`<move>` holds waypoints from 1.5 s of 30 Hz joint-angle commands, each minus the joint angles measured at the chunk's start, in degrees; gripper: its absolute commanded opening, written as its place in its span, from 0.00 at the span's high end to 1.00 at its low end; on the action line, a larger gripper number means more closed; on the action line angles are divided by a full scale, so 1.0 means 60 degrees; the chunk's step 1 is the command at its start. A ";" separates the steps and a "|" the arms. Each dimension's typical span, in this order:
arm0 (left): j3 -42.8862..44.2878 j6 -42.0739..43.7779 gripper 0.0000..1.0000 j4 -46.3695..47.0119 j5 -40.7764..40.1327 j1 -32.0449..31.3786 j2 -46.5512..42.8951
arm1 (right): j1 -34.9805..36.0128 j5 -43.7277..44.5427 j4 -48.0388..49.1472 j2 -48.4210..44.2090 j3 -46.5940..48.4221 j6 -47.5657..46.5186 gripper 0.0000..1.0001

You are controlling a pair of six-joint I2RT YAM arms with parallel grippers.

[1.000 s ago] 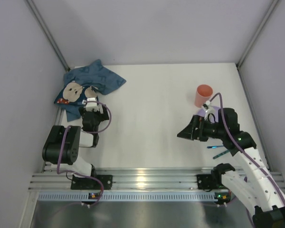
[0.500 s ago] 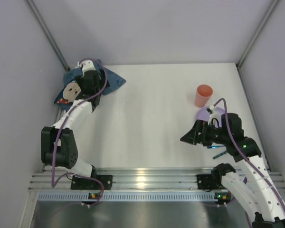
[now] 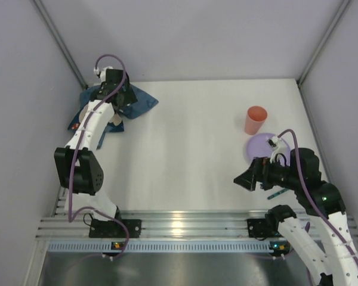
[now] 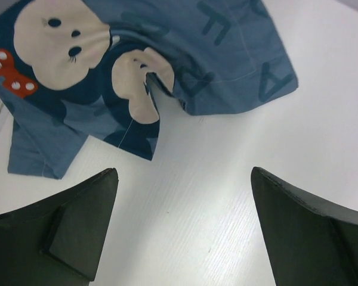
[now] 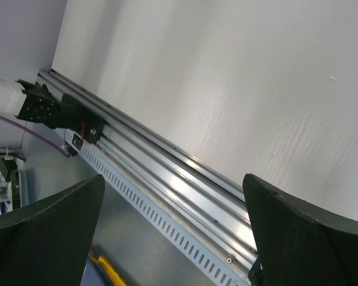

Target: Set the dinner table for one person

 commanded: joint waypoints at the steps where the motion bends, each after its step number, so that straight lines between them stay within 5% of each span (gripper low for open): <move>1: 0.0387 -0.0834 0.02 -0.0969 0.0137 0.0556 0.0561 | 0.0184 0.0432 -0.0278 0.0348 0.0461 -0.0315 0.00; 31: 0.3037 -0.1029 0.12 0.0511 0.1722 0.2170 0.4722 | 0.0155 0.2101 0.1187 0.2941 0.0754 0.0080 0.00; 37: 0.3449 -0.0926 0.29 0.0365 0.2189 0.2170 0.5382 | 0.0155 0.2292 0.1085 0.2795 0.0666 0.0153 0.00; 45: 0.3302 -0.0823 0.79 0.0453 0.2645 0.2170 0.5368 | 0.0155 0.2512 0.0836 0.2386 0.0388 0.0168 0.00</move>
